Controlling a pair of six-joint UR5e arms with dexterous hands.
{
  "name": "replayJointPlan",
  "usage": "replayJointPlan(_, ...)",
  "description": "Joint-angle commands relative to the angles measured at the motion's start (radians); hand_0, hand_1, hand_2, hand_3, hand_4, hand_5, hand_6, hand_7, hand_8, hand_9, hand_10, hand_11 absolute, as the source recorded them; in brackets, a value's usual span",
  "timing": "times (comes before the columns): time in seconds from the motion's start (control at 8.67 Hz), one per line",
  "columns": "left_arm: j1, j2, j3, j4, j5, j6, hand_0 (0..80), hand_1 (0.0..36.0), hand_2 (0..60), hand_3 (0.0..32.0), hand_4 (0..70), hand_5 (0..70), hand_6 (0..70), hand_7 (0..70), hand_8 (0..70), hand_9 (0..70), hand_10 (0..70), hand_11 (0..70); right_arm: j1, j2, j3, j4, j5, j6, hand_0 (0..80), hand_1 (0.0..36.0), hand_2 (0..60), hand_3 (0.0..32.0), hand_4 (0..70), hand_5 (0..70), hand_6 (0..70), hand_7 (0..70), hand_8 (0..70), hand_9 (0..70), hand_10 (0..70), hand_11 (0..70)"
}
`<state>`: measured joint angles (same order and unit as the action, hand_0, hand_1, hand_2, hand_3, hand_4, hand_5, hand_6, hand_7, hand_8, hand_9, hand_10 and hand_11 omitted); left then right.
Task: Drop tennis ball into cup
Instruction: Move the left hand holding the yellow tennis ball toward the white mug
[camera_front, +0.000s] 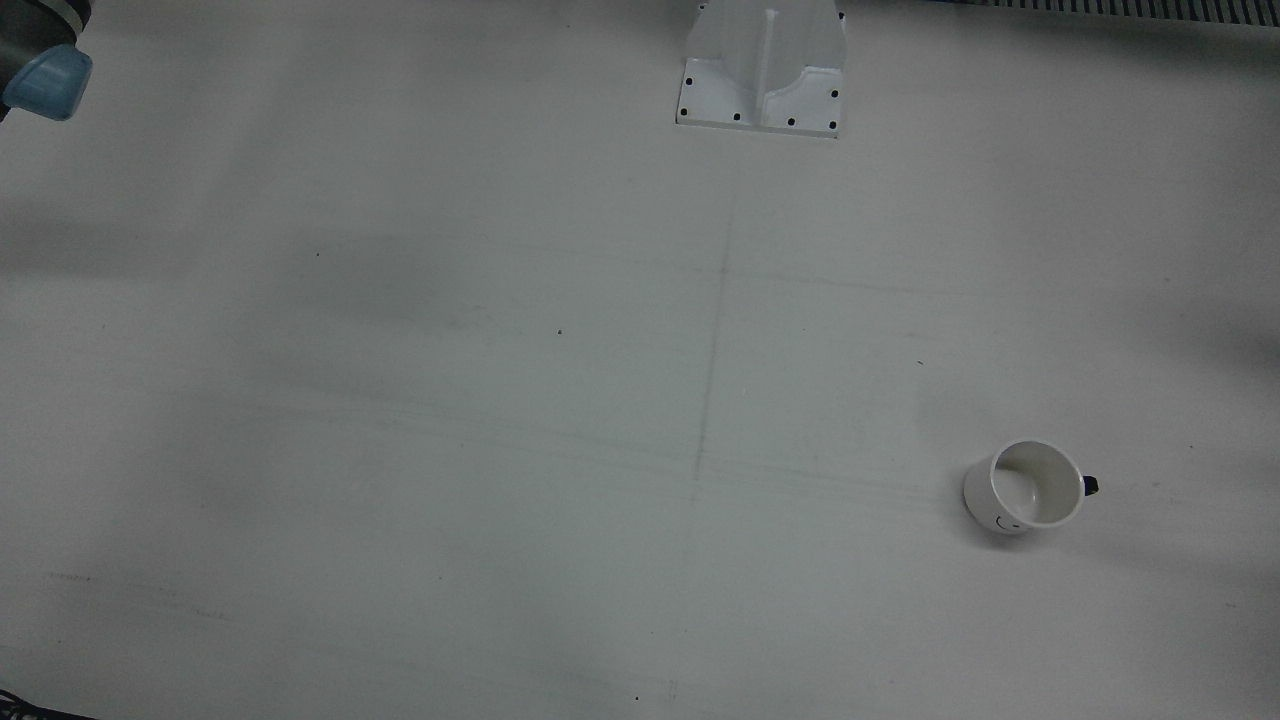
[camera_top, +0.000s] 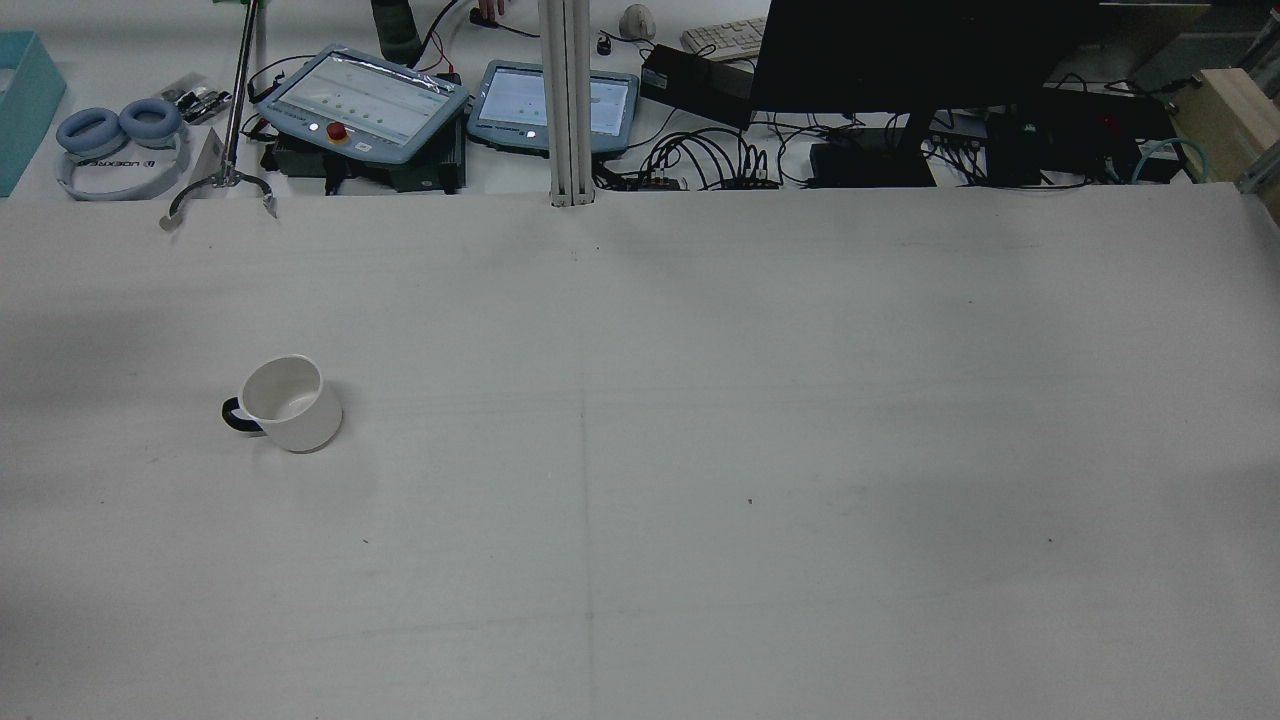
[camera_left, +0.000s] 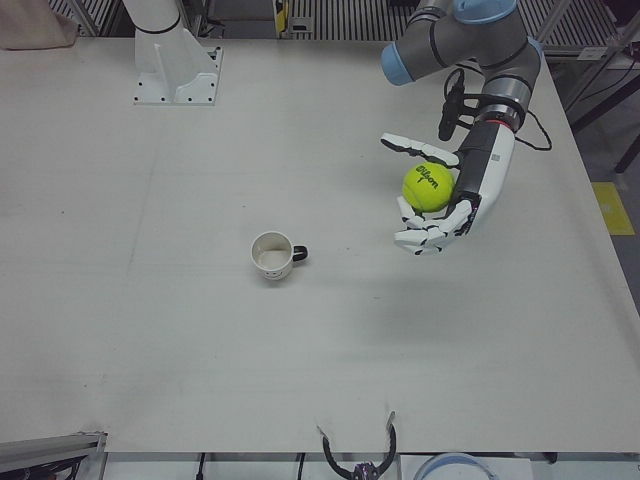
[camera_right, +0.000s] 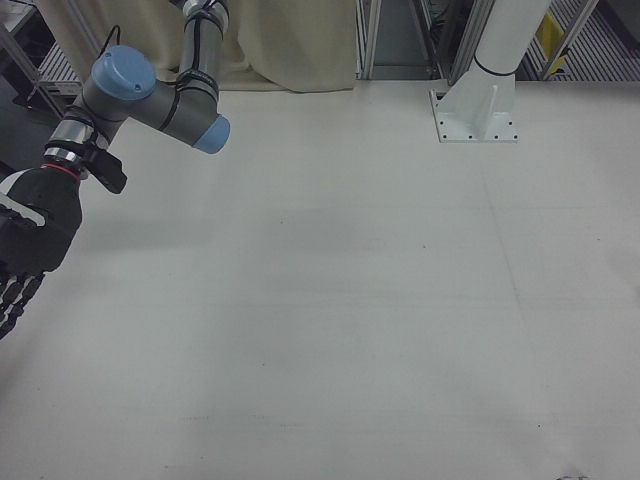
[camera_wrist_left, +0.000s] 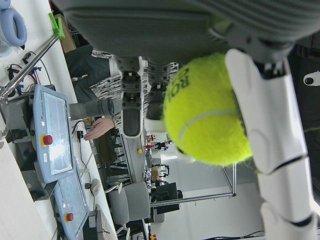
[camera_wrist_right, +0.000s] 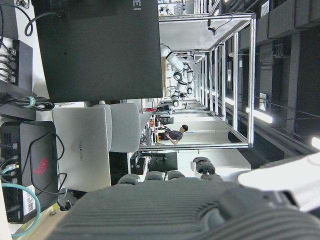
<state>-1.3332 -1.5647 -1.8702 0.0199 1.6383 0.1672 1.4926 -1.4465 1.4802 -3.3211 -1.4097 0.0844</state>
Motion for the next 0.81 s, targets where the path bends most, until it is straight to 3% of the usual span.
replayJointPlan(0.0,-0.001,0.000,-0.003,0.000,0.000,0.000,54.2,11.3,7.9,0.0,26.5,24.8,70.0,70.0,51.5,66.9,25.7,38.3,0.000,0.000,-0.001,0.000,0.000,0.000,0.0,0.0,0.0,0.0,0.0,0.0,0.0,0.0,0.0,0.0,0.0,0.0)
replayJointPlan(0.23,0.005,0.003,-0.006,0.000,0.000,0.002,54.1,11.0,7.4,0.0,25.6,24.7,70.0,70.0,51.0,66.3,25.5,38.0,0.000,0.000,-0.001,0.000,0.000,0.000,0.0,0.0,0.0,0.0,0.0,0.0,0.0,0.0,0.0,0.0,0.0,0.0)
replayJointPlan(0.46,0.134,-0.007,-0.010,0.008,-0.009,0.006,52.6,10.4,6.0,0.0,23.0,22.9,70.0,70.0,50.4,65.5,25.4,37.9,0.000,0.000,-0.001,0.000,0.000,0.000,0.0,0.0,0.0,0.0,0.0,0.0,0.0,0.0,0.0,0.0,0.0,0.0)
replayJointPlan(0.69,0.270,-0.078,0.037,0.032,-0.017,0.011,51.7,9.2,6.4,0.0,21.4,23.4,70.0,70.0,49.8,64.6,25.3,37.7,0.000,0.000,-0.001,0.000,0.000,0.000,0.0,0.0,0.0,0.0,0.0,0.0,0.0,0.0,0.0,0.0,0.0,0.0)
